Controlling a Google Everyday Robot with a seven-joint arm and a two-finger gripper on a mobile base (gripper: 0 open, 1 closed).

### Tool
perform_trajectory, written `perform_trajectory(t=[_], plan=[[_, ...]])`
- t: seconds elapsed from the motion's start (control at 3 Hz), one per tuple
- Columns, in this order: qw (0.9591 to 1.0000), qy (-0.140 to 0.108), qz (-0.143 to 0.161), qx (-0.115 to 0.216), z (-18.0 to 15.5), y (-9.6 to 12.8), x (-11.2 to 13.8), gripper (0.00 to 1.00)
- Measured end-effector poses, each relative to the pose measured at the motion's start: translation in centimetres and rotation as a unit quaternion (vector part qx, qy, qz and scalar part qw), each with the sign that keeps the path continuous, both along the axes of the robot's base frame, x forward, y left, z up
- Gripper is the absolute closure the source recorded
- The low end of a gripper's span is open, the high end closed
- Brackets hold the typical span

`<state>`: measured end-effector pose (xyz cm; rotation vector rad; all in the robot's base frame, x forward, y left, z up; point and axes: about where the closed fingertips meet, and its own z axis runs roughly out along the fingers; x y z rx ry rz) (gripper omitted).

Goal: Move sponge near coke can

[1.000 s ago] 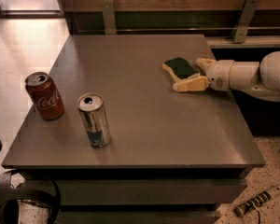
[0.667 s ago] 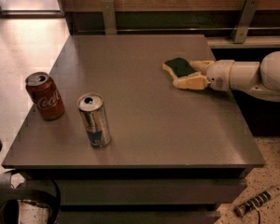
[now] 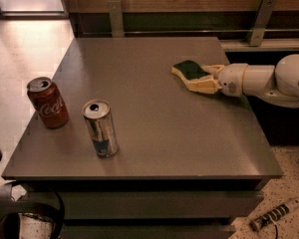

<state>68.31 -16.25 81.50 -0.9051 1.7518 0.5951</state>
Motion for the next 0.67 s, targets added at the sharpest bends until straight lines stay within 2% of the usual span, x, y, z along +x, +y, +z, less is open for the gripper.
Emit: perform_trajectory(t=[0.33, 0.67], plan=[[1.0, 0.0, 0.001, 0.0, -0.04, 0.18, 0.02, 1.0], [1.0, 0.0, 0.001, 0.0, -0.03, 0.18, 0.02, 1.0]])
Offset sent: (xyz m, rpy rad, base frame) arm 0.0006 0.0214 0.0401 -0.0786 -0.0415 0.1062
